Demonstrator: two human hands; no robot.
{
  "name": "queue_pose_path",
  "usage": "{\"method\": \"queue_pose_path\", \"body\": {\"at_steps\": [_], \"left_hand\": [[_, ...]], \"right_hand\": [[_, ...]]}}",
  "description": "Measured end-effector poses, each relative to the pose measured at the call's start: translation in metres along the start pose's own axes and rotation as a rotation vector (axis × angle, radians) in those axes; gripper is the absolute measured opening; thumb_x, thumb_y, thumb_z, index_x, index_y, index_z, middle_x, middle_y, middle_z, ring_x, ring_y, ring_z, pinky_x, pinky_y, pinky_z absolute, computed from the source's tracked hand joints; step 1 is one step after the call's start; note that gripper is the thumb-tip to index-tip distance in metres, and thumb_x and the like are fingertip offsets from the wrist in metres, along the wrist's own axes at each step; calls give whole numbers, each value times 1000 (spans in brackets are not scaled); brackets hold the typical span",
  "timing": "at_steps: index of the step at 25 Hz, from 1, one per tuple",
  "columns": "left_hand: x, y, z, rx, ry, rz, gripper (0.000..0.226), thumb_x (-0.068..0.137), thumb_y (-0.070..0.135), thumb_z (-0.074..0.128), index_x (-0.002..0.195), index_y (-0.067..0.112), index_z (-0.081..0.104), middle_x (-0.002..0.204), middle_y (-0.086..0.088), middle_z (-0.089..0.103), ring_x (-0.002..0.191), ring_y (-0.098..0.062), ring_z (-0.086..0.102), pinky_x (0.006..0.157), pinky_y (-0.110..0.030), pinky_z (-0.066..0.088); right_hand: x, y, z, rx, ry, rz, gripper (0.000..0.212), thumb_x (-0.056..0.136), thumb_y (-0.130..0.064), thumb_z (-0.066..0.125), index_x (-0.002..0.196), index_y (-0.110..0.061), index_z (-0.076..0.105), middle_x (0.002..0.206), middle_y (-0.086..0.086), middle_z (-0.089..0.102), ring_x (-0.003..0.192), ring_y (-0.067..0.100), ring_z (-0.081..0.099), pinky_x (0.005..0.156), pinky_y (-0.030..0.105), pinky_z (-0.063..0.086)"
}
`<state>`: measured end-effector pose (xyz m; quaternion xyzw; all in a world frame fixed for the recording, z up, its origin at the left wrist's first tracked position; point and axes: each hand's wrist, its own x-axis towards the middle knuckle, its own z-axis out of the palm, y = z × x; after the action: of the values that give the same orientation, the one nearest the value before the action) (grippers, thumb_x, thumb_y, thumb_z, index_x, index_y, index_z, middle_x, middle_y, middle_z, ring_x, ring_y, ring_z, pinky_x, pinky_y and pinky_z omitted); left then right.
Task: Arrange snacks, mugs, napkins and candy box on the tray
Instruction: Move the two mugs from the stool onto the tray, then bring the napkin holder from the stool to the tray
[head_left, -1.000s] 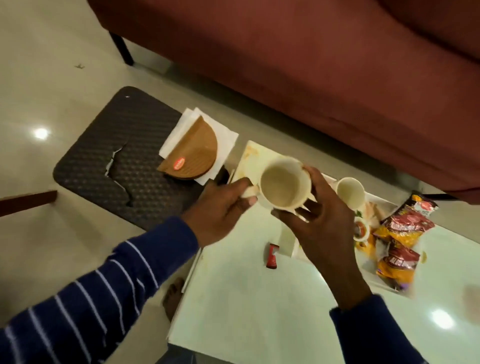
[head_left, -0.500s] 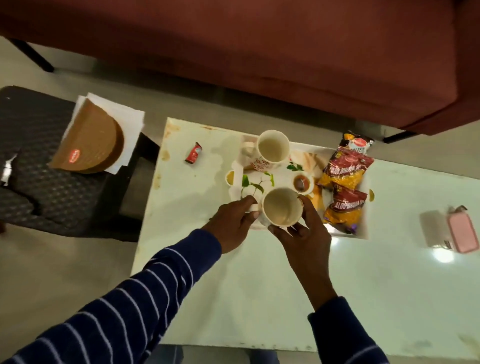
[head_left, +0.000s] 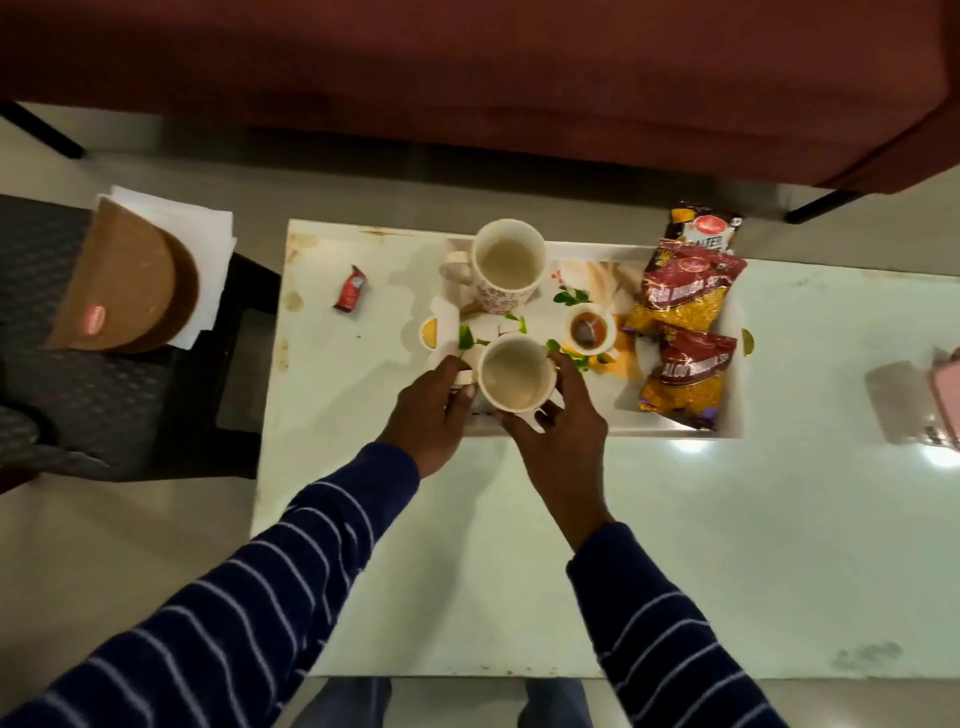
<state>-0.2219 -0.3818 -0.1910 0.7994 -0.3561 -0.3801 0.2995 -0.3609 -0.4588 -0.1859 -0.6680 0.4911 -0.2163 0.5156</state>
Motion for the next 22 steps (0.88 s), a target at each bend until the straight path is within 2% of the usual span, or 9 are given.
{"method": "queue_pose_path", "body": {"at_steps": [4,7,9,11,14,16,18,20,22], "left_hand": [[-5,1,1,-161,43,-67,22,94,26,58,114,19,51,103,1,65,92,-19,67,75,-31,54],[-17,-15,-20,-245,231,-143,36,85,36,68,115,27,49,108,10,60,86,-7,61,62,-21,50],[-28,-35,-51,-127,419,-129,36,84,39,67,116,29,52,112,12,57,92,-4,57,70,-17,46],[-39,-65,-95,139,619,-138,44,83,40,66,121,21,53,119,3,57,106,-13,53,87,-26,46],[-47,-106,-164,366,805,-282,67,76,48,67,131,17,45,132,-8,52,124,-26,47,99,-51,44],[-44,-129,-198,418,779,-358,83,71,54,71,136,16,38,141,-12,46,132,-30,42,102,-57,41],[-38,-148,-219,443,723,-406,96,66,60,74,139,14,34,145,-15,42,135,-33,38,104,-59,39],[-34,-161,-229,447,680,-409,103,62,66,74,140,12,33,144,-16,43,134,-34,40,105,-57,39],[-29,-171,-232,412,658,-389,103,60,66,73,139,12,35,137,-14,47,127,-33,45,101,-54,42]], "right_hand": [[-2,4,-5,-106,-3,25,74,75,-16,86,138,-23,47,132,-9,61,113,7,63,89,31,58],[-16,-6,-12,-289,75,12,77,80,-5,77,145,-16,39,142,4,54,118,25,60,91,46,56],[-32,-23,-13,-287,156,-24,73,81,-2,72,144,-20,39,141,-6,51,107,19,61,79,34,56],[-48,-45,2,-281,127,-66,68,82,-5,69,140,-24,41,131,-25,48,94,10,59,69,23,50],[-65,-60,47,-225,-21,-49,63,82,-6,71,136,-26,43,126,-19,56,87,10,61,66,21,48],[-68,-67,82,-185,-129,-32,59,86,-12,70,136,-27,44,126,-15,59,91,8,63,67,17,50],[-64,-75,116,-160,-249,10,59,88,-18,69,140,-29,42,129,-14,58,95,5,63,73,20,55],[-55,-86,149,-171,-353,40,61,89,-23,69,142,-30,40,129,-11,59,96,6,64,75,27,59],[-45,-98,181,-173,-427,56,59,91,-27,68,143,-30,40,131,-7,60,96,8,65,75,24,59]]}}
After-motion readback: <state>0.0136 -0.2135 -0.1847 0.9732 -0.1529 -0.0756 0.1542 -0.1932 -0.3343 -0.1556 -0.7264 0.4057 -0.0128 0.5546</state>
